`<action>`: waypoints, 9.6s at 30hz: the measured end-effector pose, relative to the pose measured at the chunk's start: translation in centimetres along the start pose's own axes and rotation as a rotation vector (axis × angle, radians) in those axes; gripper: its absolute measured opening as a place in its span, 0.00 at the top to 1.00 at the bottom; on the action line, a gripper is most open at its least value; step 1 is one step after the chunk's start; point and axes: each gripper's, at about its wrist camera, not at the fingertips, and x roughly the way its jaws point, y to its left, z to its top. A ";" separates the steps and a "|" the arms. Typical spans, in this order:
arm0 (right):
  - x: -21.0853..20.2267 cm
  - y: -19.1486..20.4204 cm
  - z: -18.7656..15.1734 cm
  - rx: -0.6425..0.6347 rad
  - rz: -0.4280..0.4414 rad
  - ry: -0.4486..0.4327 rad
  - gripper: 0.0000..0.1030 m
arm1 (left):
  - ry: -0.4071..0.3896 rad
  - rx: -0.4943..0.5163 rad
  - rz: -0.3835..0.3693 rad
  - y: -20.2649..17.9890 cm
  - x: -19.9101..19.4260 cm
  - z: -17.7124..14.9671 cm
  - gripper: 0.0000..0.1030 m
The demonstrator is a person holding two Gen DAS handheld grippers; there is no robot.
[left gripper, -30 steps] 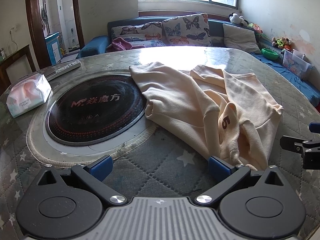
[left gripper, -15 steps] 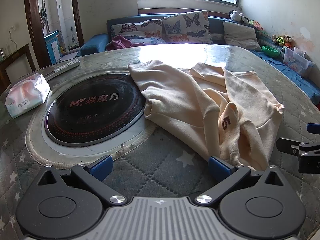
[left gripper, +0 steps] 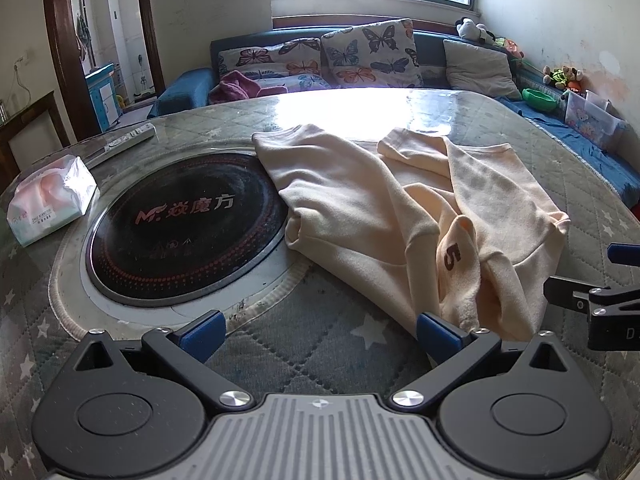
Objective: Fold clothes
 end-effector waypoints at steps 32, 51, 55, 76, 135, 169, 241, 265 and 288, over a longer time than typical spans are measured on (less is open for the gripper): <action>2.5 -0.3 3.7 -0.032 0.020 -0.023 0.00 | -0.019 -0.002 -0.005 0.7 1.9 3.9 0.00; 8.7 -2.4 10.7 0.017 0.110 -0.010 0.23 | -0.034 0.010 -0.137 -0.7 5.1 8.5 0.15; 11.5 -2.5 12.5 0.044 0.144 0.021 0.36 | -0.019 0.022 -0.146 -1.0 6.4 9.1 0.30; 14.8 -3.5 14.2 0.029 0.148 0.069 0.98 | 0.058 0.013 -0.118 -0.4 12.4 12.0 0.75; -1.6 -19.1 -1.7 0.180 -0.296 0.036 0.80 | -0.077 -0.013 -0.213 6.1 -3.8 0.7 0.84; -1.3 4.7 -0.7 -0.419 0.341 0.179 0.81 | -0.069 0.433 -0.411 -3.1 -2.3 -2.1 0.83; 1.8 0.8 1.6 -0.191 0.256 0.074 0.43 | -0.098 0.167 -0.260 3.4 0.1 1.1 0.40; 3.3 2.5 1.2 -0.177 0.314 0.094 0.27 | -0.044 0.104 -0.117 7.2 9.1 5.3 0.71; 3.3 3.3 1.3 -0.200 0.279 0.098 0.27 | -0.206 -0.279 0.094 21.6 0.4 1.8 0.94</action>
